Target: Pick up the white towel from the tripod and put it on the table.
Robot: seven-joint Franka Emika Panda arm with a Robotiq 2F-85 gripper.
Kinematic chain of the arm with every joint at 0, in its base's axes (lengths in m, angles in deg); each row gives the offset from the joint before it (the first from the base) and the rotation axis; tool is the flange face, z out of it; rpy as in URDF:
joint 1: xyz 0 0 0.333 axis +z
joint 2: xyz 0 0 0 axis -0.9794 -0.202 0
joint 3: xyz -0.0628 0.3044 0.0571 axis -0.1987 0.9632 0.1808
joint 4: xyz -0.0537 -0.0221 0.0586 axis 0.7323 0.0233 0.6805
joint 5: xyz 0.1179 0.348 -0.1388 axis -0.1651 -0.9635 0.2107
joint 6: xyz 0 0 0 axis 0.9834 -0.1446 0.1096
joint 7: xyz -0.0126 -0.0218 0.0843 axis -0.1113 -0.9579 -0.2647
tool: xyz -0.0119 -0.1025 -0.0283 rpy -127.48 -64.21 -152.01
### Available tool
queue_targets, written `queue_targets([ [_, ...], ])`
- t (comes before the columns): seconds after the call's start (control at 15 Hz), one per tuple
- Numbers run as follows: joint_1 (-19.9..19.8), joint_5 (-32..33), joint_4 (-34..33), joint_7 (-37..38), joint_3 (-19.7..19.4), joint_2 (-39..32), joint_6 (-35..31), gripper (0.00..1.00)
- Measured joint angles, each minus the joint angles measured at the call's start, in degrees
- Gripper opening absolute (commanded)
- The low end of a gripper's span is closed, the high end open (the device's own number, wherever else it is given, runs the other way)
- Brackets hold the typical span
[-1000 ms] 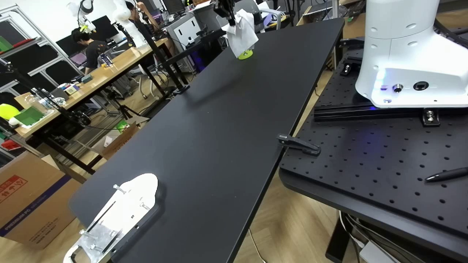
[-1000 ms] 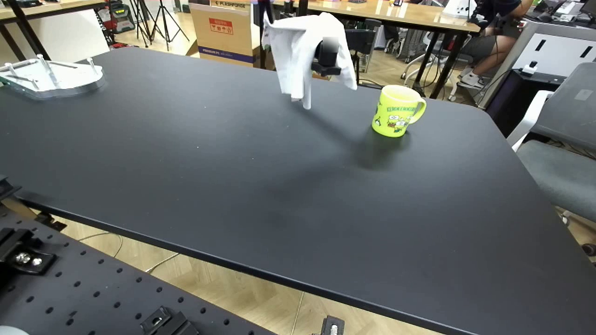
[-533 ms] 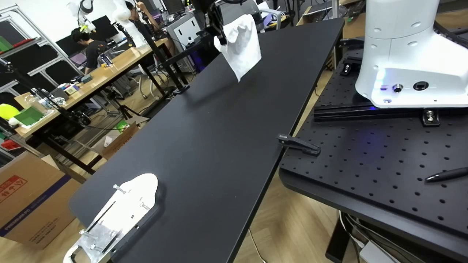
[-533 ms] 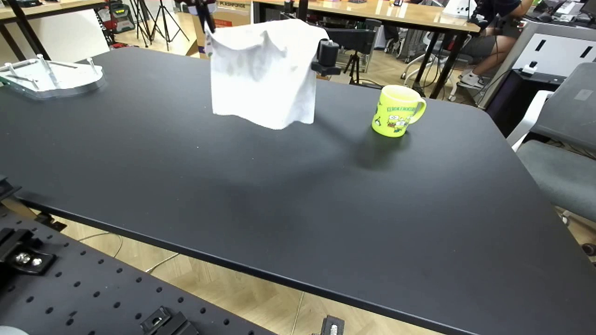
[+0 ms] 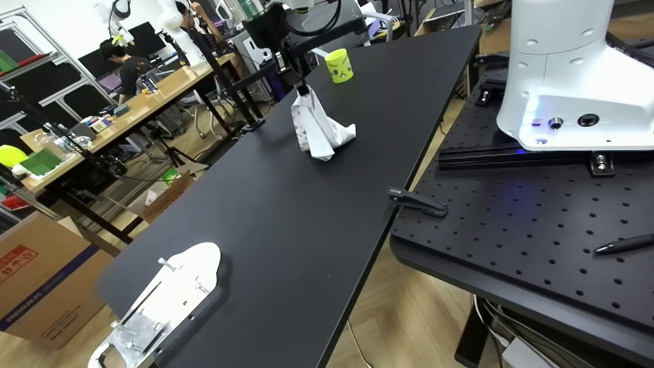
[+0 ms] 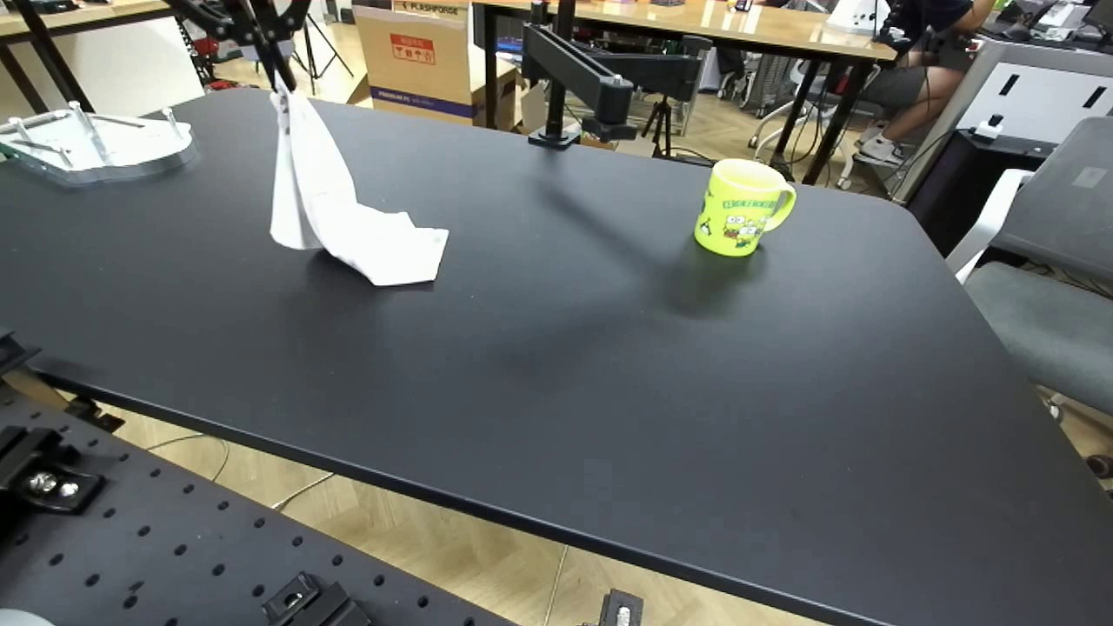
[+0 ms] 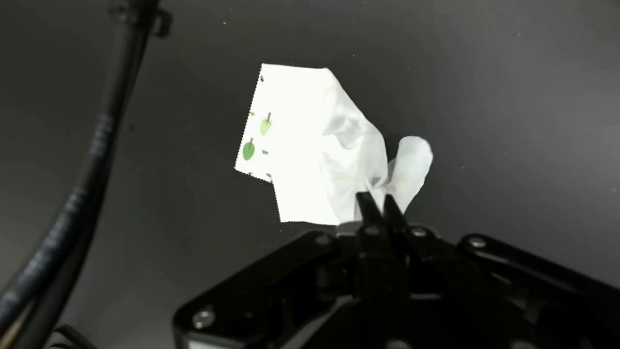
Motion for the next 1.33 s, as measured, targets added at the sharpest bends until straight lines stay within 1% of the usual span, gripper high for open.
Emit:
queue_targets([
  [0.13, 0.81, -0.01, 0.0, -0.01, 0.93, -0.46, -0.03, 0.01],
  [0.27, 0.76, 0.06, 0.0, -0.01, 1.02, -0.83, -0.04, 0.01],
  [0.6, -1.89, 1.5, -0.16, 0.02, -0.61, -2.69, -0.31, 0.01],
  [0.67, -2.62, 1.94, -0.34, 0.03, -1.16, -3.17, -0.48, 0.29],
  [0.73, -3.31, 2.21, -0.54, 0.01, -1.7, -3.66, -0.73, 0.31],
  [0.8, -3.93, 2.67, -0.77, -0.03, -2.2, -4.15, -1.04, 0.36],
  [1.0, -4.98, 3.5, -1.65, -0.62, -3.07, -5.49, -1.35, 0.56],
  [1.33, -5.22, 3.44, -2.64, -0.95, -3.56, -5.67, -1.28, 0.9],
])
